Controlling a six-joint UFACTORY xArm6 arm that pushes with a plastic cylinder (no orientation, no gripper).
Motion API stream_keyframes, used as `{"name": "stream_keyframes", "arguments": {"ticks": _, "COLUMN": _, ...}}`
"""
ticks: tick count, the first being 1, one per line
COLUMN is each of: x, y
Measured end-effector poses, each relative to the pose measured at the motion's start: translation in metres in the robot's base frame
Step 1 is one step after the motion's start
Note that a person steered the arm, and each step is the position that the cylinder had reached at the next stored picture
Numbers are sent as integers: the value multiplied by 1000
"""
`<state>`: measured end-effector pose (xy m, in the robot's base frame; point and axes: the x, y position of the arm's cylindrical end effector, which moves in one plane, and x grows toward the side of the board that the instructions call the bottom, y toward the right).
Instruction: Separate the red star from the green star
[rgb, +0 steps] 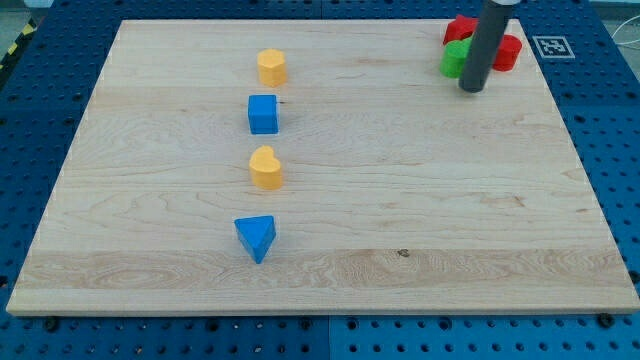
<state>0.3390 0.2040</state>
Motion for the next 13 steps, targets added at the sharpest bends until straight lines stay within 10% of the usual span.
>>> {"name": "stream_keyframes", "arguments": {"ticks": 5, "x": -38, "y": 140}}
{"name": "stream_keyframes", "arguments": {"ticks": 8, "x": -134, "y": 53}}
{"name": "stream_keyframes", "arguments": {"ticks": 13, "x": -106, "y": -47}}
